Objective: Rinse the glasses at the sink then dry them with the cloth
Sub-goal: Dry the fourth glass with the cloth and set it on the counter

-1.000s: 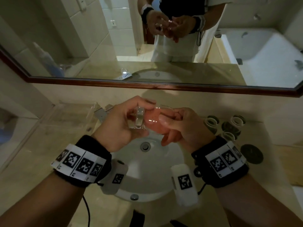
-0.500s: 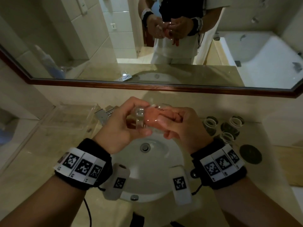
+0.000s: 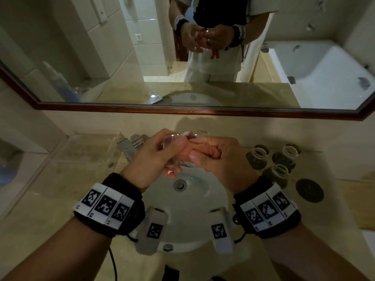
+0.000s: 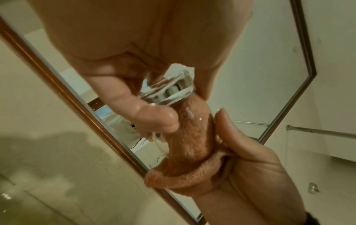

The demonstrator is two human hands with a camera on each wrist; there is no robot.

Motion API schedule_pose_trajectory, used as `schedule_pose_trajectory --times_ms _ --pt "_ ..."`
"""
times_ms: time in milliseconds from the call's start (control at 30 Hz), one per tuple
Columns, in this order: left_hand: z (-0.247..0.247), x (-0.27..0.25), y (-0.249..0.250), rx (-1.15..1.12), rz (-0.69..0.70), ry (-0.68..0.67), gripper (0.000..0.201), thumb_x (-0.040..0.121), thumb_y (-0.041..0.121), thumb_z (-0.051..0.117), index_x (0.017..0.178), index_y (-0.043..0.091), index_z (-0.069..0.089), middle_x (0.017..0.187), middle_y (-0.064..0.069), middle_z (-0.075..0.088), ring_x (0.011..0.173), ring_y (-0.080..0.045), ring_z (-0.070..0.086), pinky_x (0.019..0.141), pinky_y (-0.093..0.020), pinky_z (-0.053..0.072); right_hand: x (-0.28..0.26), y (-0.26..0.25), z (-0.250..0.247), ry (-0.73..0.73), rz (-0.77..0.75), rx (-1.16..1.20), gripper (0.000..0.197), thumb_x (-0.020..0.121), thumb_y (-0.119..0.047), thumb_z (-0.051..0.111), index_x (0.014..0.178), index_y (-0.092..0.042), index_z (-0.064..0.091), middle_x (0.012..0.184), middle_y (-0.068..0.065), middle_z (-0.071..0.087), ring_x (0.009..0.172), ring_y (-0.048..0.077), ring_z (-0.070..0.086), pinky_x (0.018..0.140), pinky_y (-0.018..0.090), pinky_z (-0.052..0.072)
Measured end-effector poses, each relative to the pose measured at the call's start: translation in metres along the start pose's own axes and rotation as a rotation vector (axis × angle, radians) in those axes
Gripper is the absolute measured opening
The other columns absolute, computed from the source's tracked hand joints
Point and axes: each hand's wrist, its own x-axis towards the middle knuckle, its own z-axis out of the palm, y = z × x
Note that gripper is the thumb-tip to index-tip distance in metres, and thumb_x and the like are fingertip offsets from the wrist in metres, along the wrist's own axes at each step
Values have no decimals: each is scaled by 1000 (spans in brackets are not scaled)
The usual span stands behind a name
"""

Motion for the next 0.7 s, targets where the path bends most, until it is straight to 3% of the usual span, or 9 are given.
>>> schedule_pose_trajectory --times_ms 67,200,267,333,400,467,567,633,700 --pt "-5 -2 -5 146 192 -59 39 79 14 82 112 14 60 102 -1 70 80 -17 70 62 -31 58 0 5 -1 90 86 66 11 90 -26 67 90 -29 78 58 -1 64 56 25 55 60 35 48" --pt "-8 -4 -9 282 370 -171 61 70 -14 80 117 20 60 135 9 59 120 -15 62 87 -29 55 2 17 -3 169 128 94 14 83 -37 69 86 -28 80 44 -3 55 50 28 49 63 47 48" --pt "-10 -3 -11 213 334 -166 59 71 -1 85 120 20 59 134 9 59 120 -15 63 90 -30 56 1 14 -3 153 63 33 16 87 -24 69 81 -35 79 46 -4 57 51 27 50 58 40 49" --pt "-9 -2 -11 109 216 -117 58 74 26 85 125 23 57 128 10 63 114 -17 66 87 -35 59 0 8 -3 82 -10 5 38 91 -7 66 79 -42 75 53 -13 63 51 8 57 54 22 49" --pt "-3 -2 -6 -40 21 -80 50 82 45 77 123 23 58 123 1 66 106 -21 71 74 -43 63 0 4 -2 20 -47 -18 34 90 2 65 90 -32 72 64 -22 69 60 -4 65 58 9 49" --pt "1 -1 -2 -101 -99 -46 39 84 48 65 112 22 61 111 -7 70 90 -24 75 58 -41 62 0 5 2 -1 -75 -74 27 88 -3 69 99 -28 71 80 -19 74 77 -1 72 68 12 54" --pt "0 -1 -3 -59 7 -55 28 85 41 63 104 21 63 91 -3 72 74 -25 74 48 -32 58 -1 3 5 1 -72 -90 27 87 -6 71 98 -32 72 86 -13 76 82 6 74 69 16 56" --pt "-5 0 -7 25 159 -72 32 81 34 73 108 19 63 94 0 70 78 -17 71 56 -30 59 -4 4 3 -14 -23 -28 23 85 -3 72 95 -24 74 81 -6 76 72 4 70 63 13 52" --pt "-10 0 -10 176 309 -93 46 72 22 86 111 20 63 110 7 68 94 -10 69 71 -30 60 -5 6 0 -3 43 68 13 81 -16 76 93 -11 76 80 20 71 66 17 64 61 22 52"
